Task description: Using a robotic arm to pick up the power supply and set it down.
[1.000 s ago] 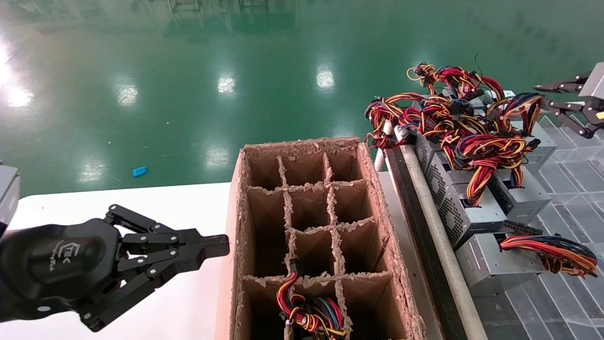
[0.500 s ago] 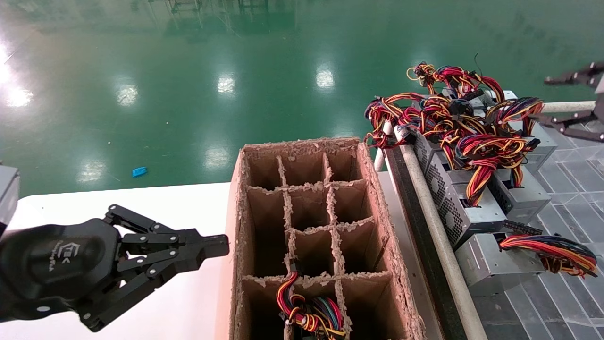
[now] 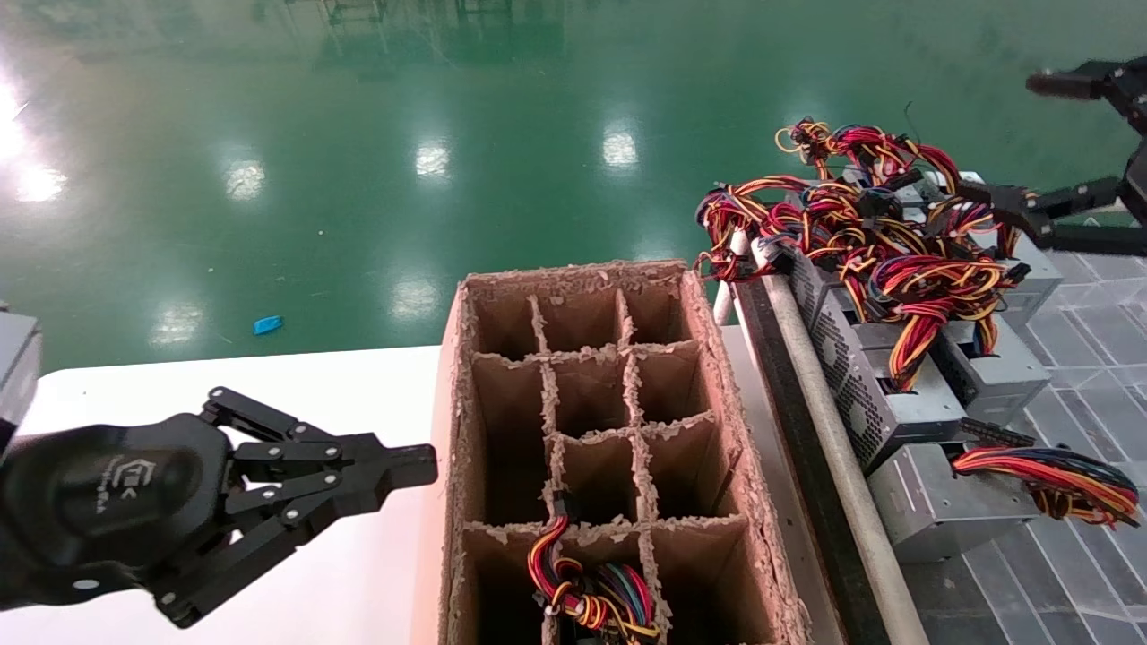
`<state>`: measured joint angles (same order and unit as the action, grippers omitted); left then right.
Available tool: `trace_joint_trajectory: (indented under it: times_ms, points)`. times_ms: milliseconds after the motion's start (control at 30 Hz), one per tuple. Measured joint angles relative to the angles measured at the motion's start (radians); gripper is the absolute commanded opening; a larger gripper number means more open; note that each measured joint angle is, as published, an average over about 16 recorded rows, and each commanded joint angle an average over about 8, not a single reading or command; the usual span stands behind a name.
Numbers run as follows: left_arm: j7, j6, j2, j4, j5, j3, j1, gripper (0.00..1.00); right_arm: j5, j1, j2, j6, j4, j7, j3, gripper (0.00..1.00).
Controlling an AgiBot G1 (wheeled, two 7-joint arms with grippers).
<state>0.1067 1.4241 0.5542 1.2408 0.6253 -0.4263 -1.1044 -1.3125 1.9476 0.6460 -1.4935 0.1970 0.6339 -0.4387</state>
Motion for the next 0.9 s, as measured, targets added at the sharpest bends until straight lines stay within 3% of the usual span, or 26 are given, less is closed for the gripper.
trace_joint_trajectory:
  times_ms: [200,233,900]
  points:
    - [0.0,0.0,0.0,0.0,0.0,0.0,0.0,0.92,0.054,-0.079,-0.005,-0.002,0.107,-0.077,0.014,1.0]
    - [0.0,0.0,0.0,0.0,0.0,0.0,0.0,1.0,0.064,-0.095,-0.005,-0.002,0.126,-0.092,0.017,1.0]
    - [0.0,0.0,0.0,0.0,0.0,0.0,0.0,1.0,0.273,-0.409,-0.017,-0.002,0.514,-0.386,0.074,1.0]
